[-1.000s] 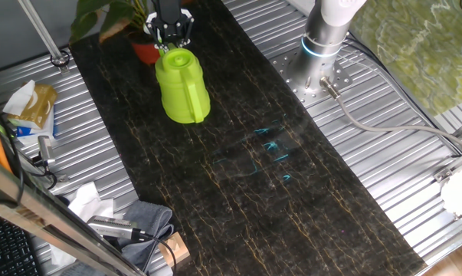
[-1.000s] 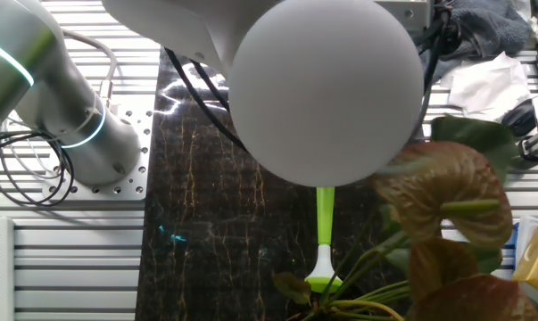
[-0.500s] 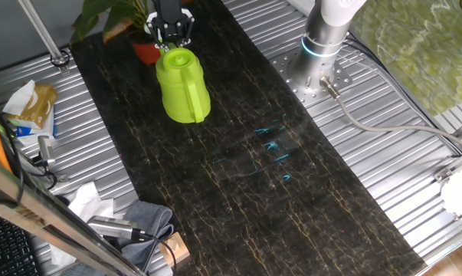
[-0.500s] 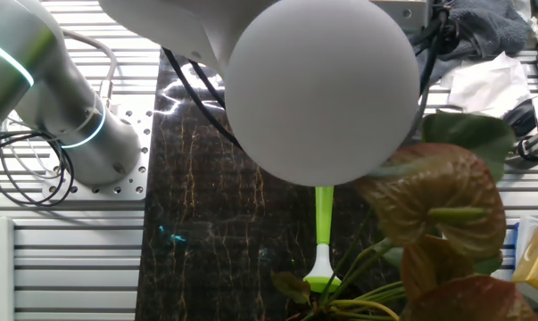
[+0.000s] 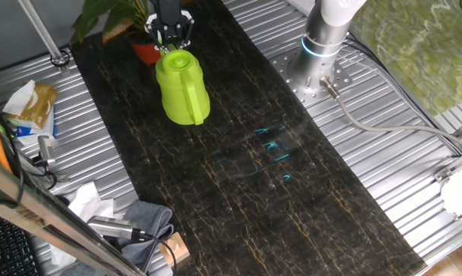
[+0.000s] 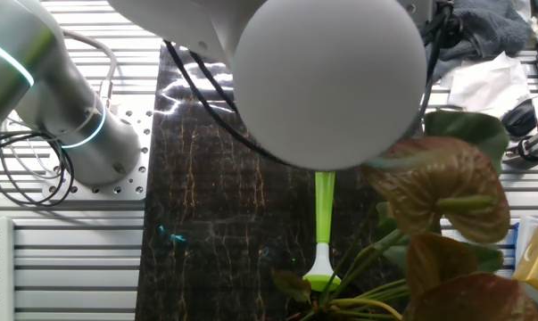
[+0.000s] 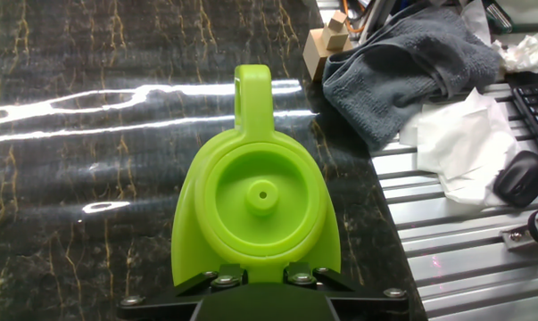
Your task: Water the plant
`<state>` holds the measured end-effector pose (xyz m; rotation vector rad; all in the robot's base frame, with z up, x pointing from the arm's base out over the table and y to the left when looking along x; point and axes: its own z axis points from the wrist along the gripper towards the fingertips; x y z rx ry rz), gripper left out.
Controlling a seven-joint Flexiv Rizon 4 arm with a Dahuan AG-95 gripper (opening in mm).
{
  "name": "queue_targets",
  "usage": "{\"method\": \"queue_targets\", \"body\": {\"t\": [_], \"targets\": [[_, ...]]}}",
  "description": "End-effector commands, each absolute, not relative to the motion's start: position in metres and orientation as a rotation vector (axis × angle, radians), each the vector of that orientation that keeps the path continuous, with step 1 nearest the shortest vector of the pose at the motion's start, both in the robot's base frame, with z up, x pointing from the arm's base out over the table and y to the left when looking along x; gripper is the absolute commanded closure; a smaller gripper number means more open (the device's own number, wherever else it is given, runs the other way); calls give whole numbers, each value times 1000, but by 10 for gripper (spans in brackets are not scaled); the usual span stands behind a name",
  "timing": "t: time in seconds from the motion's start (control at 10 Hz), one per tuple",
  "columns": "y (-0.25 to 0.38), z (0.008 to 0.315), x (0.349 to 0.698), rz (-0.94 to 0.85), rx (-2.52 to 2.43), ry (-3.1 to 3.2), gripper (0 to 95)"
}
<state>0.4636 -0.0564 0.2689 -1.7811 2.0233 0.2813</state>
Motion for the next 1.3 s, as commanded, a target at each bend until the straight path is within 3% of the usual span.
{"method": "queue_targets", "body": {"t": [0.1,1.3], "targets": [[-55,270,464,272,-1785,2031,950],[-53,268,464,257,-1800,2031,950]]}}
